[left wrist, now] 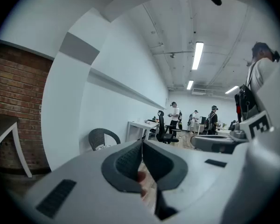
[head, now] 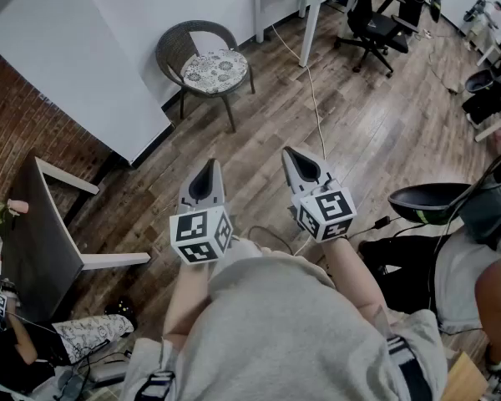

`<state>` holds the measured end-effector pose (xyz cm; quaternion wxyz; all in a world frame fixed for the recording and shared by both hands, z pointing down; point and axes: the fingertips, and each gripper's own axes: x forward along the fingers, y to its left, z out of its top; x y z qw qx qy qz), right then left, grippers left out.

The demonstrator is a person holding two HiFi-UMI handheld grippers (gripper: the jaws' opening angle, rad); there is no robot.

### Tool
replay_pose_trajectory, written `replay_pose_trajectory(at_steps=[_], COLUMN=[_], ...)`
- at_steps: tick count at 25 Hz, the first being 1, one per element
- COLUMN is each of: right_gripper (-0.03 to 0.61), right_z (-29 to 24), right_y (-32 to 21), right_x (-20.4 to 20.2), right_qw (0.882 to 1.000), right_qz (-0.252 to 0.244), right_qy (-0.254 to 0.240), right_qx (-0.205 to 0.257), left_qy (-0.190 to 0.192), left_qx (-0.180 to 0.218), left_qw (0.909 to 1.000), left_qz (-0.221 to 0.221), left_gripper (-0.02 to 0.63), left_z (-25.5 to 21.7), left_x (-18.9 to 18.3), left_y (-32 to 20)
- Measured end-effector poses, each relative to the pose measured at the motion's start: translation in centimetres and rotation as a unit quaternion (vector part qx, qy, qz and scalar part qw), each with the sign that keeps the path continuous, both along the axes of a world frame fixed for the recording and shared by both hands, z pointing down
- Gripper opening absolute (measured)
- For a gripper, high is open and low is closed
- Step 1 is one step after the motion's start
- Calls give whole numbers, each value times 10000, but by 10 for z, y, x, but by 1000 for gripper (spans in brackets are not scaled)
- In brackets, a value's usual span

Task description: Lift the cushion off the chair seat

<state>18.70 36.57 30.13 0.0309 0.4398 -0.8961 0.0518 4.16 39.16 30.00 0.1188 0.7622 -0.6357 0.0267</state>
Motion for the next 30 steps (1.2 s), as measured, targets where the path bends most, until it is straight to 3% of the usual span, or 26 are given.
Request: replay_pose_trajectory(at_steps=[18,30], right_gripper=[-5,-5], right_z=[2,22], right_y=[-2,-62], right_x=[-3,-12], right_qw=[9999,9991], right_qz=[-128,-243], right_qy=[-65,-176], right_qx=[-11,-298], left_qy=[57,119], left_qx=[-143,-257], left_qw=[9999,9994], left_qz=[9,-182], left_gripper=[9,9], left_z=[10,23], left_x=[5,-14], left_y=[-9,-68])
